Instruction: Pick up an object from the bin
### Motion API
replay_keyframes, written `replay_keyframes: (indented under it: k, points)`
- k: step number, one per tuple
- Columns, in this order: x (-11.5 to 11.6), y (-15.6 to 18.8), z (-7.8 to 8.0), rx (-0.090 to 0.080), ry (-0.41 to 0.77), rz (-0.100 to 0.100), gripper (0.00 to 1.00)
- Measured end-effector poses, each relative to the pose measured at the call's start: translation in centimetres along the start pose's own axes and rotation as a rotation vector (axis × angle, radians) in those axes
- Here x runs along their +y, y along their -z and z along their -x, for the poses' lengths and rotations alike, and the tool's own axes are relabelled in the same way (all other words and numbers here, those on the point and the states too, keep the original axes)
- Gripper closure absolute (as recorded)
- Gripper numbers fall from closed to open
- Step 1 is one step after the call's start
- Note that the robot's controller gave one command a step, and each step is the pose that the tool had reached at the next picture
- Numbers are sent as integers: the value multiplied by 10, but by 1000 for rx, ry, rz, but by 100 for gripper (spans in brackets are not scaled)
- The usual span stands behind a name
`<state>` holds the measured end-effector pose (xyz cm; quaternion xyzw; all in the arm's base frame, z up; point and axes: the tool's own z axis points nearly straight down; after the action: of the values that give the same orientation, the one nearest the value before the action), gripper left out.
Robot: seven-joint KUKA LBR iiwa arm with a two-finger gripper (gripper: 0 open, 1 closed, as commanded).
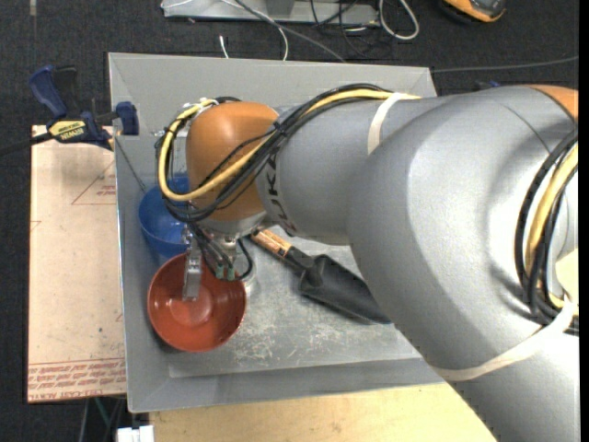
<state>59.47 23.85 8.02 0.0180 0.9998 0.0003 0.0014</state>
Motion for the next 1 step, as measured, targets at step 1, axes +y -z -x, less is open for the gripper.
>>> replay_keyframes:
  k: [1]
  points:
    - [0,30,-2,5,-1,0,100]
